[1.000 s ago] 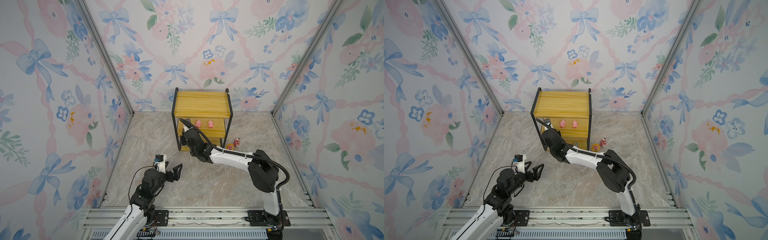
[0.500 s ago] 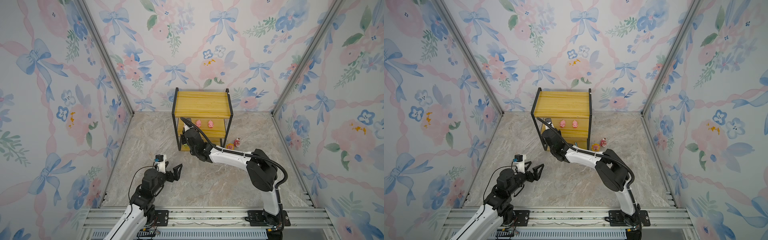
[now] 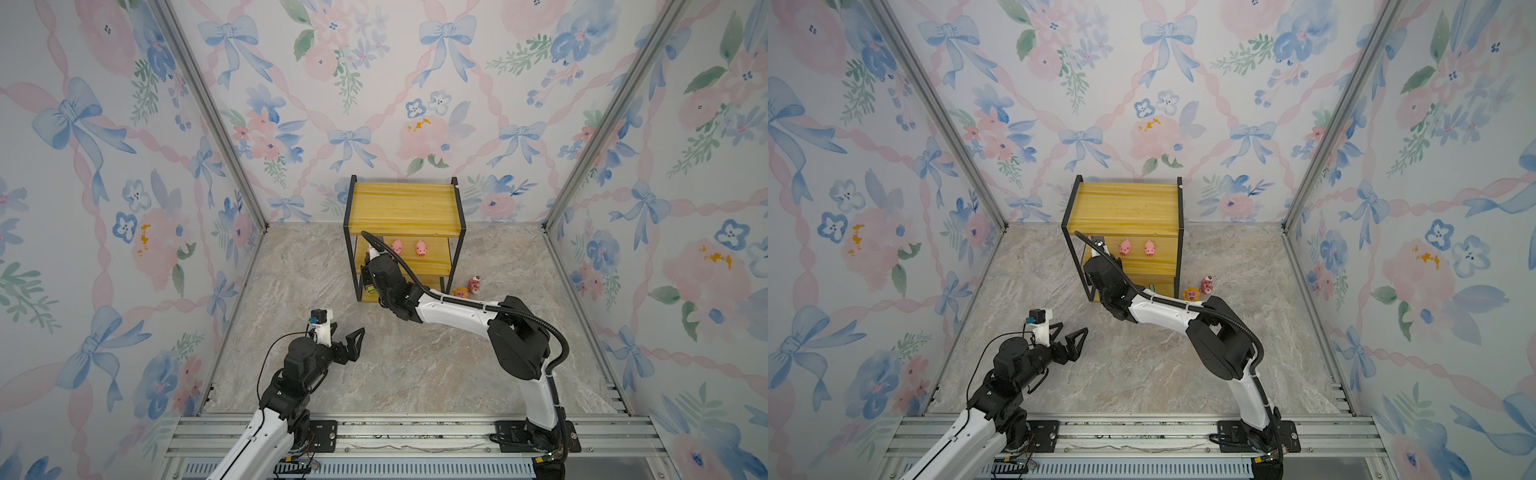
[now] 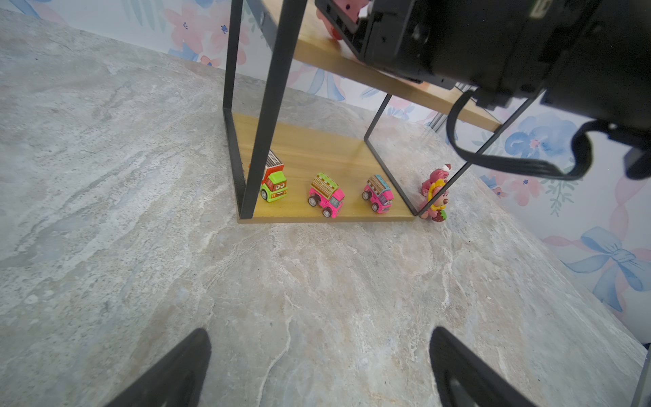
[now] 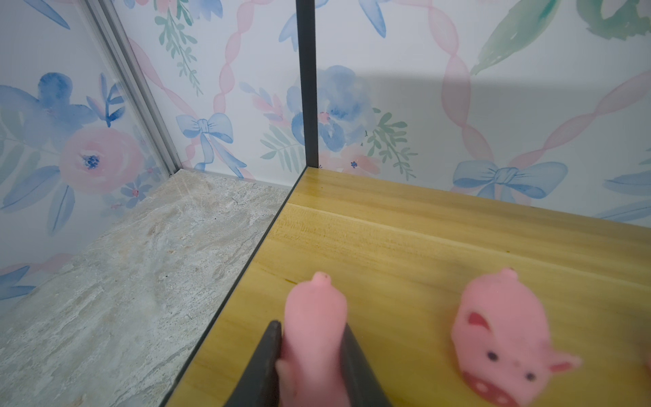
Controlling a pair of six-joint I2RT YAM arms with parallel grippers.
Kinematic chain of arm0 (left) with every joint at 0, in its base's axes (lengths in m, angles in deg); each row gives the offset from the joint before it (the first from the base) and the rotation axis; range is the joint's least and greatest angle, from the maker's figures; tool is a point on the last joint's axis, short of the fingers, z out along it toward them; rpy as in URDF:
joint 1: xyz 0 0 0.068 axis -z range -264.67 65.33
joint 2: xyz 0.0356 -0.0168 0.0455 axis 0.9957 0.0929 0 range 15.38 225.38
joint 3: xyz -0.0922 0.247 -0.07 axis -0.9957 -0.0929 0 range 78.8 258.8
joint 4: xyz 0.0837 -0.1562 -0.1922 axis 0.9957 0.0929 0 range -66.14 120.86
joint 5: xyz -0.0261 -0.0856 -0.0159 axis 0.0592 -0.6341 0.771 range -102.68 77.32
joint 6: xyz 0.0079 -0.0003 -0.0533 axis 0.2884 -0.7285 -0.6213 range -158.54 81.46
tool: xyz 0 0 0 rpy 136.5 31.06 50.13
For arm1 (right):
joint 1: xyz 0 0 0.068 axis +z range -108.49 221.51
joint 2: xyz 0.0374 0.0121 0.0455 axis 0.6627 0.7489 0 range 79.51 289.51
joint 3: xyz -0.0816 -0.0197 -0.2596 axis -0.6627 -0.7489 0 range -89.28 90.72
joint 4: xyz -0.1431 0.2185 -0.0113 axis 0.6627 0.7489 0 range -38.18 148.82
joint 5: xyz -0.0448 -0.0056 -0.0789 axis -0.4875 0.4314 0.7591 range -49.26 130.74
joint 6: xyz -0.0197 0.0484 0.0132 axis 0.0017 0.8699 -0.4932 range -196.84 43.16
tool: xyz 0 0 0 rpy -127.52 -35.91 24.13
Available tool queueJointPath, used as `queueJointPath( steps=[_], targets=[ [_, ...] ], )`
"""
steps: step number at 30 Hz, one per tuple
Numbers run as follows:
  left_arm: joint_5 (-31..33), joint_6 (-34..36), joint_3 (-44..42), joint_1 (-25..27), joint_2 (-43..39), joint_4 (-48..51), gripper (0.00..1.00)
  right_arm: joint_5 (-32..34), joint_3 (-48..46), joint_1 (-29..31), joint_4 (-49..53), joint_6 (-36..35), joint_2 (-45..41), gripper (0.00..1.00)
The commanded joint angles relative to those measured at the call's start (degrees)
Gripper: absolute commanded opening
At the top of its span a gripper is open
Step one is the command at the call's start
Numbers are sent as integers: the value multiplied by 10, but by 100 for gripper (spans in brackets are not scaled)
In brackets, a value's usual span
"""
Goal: Place and organize the plastic toys onto the shelf
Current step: 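Lower the pig beside the other two pigs and open the right gripper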
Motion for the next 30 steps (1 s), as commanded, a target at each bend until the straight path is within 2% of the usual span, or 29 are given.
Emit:
queueJointPath(
  steps=[1, 11, 14, 24, 30],
  targets=[
    [-7, 0, -7, -1, 1, -10, 98, 5, 25, -7, -13, 4, 11, 27],
    [-9, 1, -7, -1, 7, -12, 98, 0, 30, -11, -18, 8, 19, 29],
    [-8, 1, -7, -1, 7, -12, 98, 0, 29, -12, -19, 9, 21, 35],
    [-9, 0, -6, -1, 8, -12, 98, -2, 28, -12, -22, 12, 22, 39],
    [-9, 0, -7, -1, 6, -12, 98, 4, 19, -12, -30, 12, 18, 59]
  ],
)
